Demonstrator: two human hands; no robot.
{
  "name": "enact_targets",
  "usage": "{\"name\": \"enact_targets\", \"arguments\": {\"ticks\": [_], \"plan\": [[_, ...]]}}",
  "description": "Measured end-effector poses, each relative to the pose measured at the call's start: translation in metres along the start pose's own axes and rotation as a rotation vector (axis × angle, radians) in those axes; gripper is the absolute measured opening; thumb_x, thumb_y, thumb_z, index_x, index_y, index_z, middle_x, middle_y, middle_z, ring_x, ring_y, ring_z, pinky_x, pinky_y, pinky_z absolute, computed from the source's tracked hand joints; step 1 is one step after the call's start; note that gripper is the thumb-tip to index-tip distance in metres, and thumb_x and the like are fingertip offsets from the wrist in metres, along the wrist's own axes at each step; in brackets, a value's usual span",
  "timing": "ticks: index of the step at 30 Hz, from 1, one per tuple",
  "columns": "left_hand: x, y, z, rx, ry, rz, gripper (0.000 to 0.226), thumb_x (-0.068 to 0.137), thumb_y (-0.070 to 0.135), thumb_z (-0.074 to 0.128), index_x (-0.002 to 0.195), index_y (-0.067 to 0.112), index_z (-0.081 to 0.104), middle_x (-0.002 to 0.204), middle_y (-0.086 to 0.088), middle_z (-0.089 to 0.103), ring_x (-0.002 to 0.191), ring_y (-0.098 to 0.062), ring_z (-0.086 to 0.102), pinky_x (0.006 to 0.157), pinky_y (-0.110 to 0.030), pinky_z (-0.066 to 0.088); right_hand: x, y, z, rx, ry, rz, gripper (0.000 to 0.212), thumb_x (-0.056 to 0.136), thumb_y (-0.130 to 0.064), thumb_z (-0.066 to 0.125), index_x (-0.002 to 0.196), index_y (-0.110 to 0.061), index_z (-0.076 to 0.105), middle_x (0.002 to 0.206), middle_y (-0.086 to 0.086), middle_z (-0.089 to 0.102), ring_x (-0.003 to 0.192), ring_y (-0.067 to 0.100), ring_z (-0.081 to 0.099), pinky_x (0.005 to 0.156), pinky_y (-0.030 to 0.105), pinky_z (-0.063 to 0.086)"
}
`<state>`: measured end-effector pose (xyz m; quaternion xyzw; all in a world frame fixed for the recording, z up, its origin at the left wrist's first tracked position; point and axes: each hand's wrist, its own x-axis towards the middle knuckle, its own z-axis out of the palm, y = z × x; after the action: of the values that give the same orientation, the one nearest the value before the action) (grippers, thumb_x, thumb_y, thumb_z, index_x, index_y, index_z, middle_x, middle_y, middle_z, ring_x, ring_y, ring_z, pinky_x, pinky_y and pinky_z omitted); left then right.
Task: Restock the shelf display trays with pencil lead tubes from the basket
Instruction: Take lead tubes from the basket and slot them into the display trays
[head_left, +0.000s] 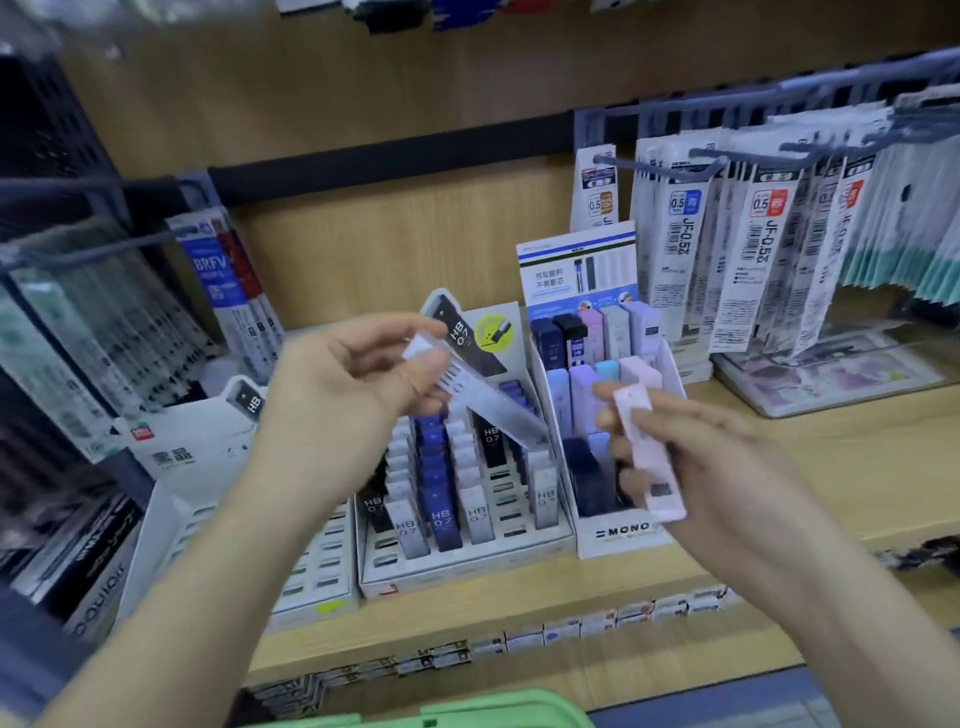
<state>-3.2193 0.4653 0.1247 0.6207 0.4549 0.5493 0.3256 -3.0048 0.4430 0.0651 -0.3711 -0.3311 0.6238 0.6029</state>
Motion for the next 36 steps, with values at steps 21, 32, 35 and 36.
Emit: {"name": "enact_targets", "arguments": {"ticks": [21, 32, 35, 36], "plan": [[0.001, -0.055, 0.039, 0.671, -0.225, 0.079, 0.022, 0.089, 0.024, 0.067, 0.109, 0.027, 0.072, 0.092, 0.007, 0.073, 0.071, -0.003, 0.060, 0.076, -0.014, 0.046, 0.002, 0.005, -0.022, -0.108, 0.161, -0.010, 0.020, 0.093, -0.001, 0.055, 0.107, -0.003, 0.069, 0.073, 0.013, 0.067, 0.049, 0.015, 0.050, 0.040, 0.018, 0.039], [0.016, -0.051, 0.045, 0.862, -0.427, 0.137, 0.026, 0.094, 0.023, 0.060, 0.119, 0.023, 0.068, 0.114, 0.005, 0.070, 0.111, -0.010, 0.060, 0.089, -0.014, 0.039, 0.002, 0.006, -0.019, -0.118, 0.097, -0.007, 0.018, 0.092, -0.002, 0.056, 0.103, -0.004, 0.071, 0.073, 0.014, 0.067, 0.051, 0.015, 0.050, 0.043, 0.018, 0.041], [0.018, -0.052, 0.048, 0.899, -0.449, 0.149, 0.028, 0.098, 0.019, 0.053, 0.123, 0.025, 0.063, 0.114, 0.005, 0.070, 0.110, -0.014, 0.060, 0.089, -0.020, 0.042, 0.002, 0.007, -0.017, -0.131, 0.088, -0.010, 0.021, 0.091, 0.003, 0.056, 0.101, -0.005, 0.073, 0.069, 0.012, 0.065, 0.053, 0.017, 0.053, 0.045, 0.020, 0.043], [0.019, -0.053, 0.049, 0.871, -0.428, 0.142, 0.024, 0.096, 0.020, 0.055, 0.119, 0.025, 0.063, 0.105, 0.006, 0.072, 0.102, -0.014, 0.062, 0.084, -0.022, 0.044, 0.002, 0.008, -0.015, -0.143, 0.081, -0.015, 0.022, 0.090, 0.004, 0.057, 0.100, -0.005, 0.073, 0.069, 0.011, 0.065, 0.054, 0.017, 0.054, 0.046, 0.021, 0.044]]}}
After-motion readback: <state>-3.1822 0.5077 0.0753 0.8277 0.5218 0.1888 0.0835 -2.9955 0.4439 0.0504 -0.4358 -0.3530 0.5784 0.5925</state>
